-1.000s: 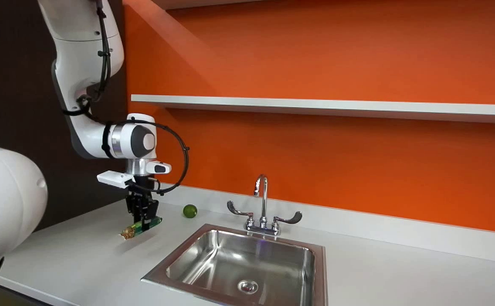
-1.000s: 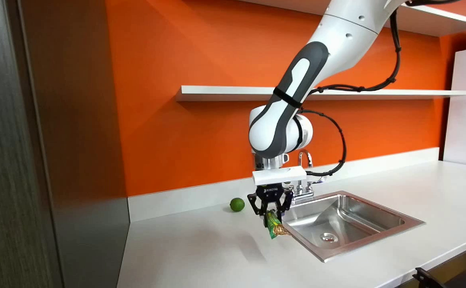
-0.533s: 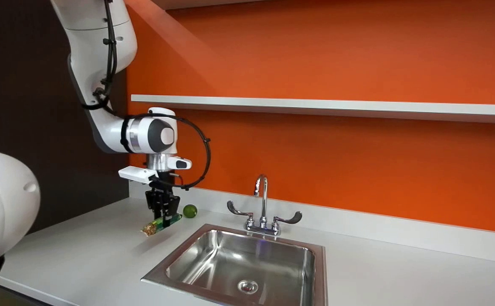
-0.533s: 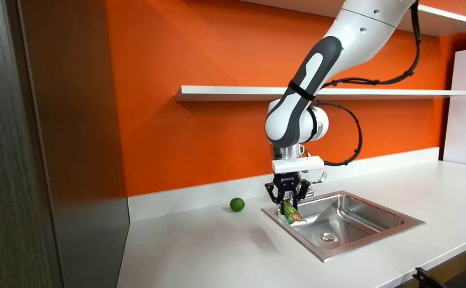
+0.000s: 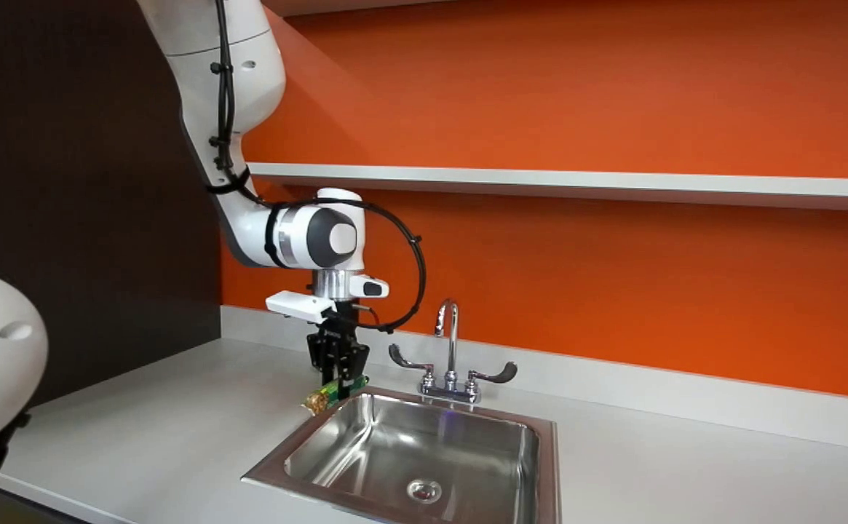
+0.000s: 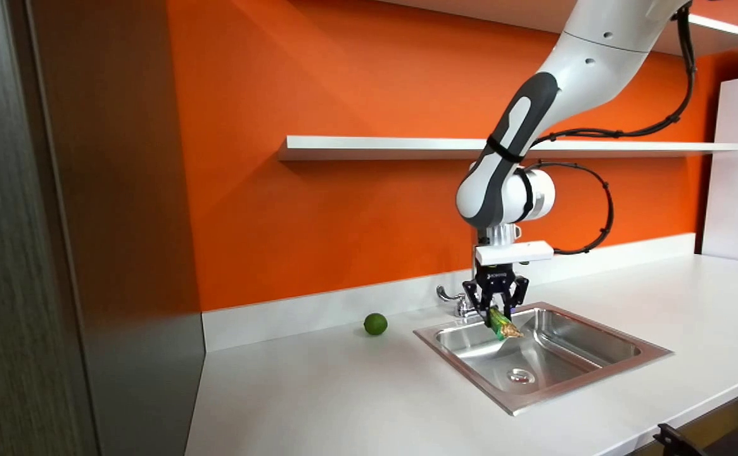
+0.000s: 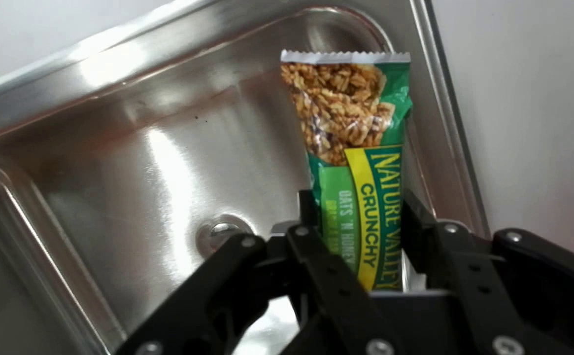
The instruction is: Move the green bar to the sink
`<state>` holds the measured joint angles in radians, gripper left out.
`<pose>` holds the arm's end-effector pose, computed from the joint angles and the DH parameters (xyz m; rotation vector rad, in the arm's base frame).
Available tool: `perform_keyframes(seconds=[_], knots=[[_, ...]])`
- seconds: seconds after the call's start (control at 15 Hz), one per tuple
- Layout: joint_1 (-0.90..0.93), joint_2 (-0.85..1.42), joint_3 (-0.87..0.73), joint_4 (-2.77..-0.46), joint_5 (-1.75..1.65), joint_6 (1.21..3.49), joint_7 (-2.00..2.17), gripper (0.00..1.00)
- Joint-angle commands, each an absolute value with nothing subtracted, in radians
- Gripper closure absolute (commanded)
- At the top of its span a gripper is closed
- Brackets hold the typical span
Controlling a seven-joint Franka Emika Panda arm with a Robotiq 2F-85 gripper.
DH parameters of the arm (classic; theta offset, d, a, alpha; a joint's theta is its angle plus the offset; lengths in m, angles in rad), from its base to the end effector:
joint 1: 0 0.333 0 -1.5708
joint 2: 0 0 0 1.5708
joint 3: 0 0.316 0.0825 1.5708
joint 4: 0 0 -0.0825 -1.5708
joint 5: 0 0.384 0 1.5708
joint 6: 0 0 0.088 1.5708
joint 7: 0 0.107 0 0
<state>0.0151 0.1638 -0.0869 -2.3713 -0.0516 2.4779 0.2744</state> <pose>0.5001 -0.0364 0.2513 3.0546 -0.4677 -0.0804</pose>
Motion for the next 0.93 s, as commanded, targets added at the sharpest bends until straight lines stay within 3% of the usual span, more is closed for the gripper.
perform_keyframes(seconds=[0.0,0.87], knots=[[-0.012,0.228,-0.086,-2.306,-0.042,2.467,0.232,0.82],[-0.052,0.512,-0.113,-2.134,-0.004,2.55,0.225,0.82]])
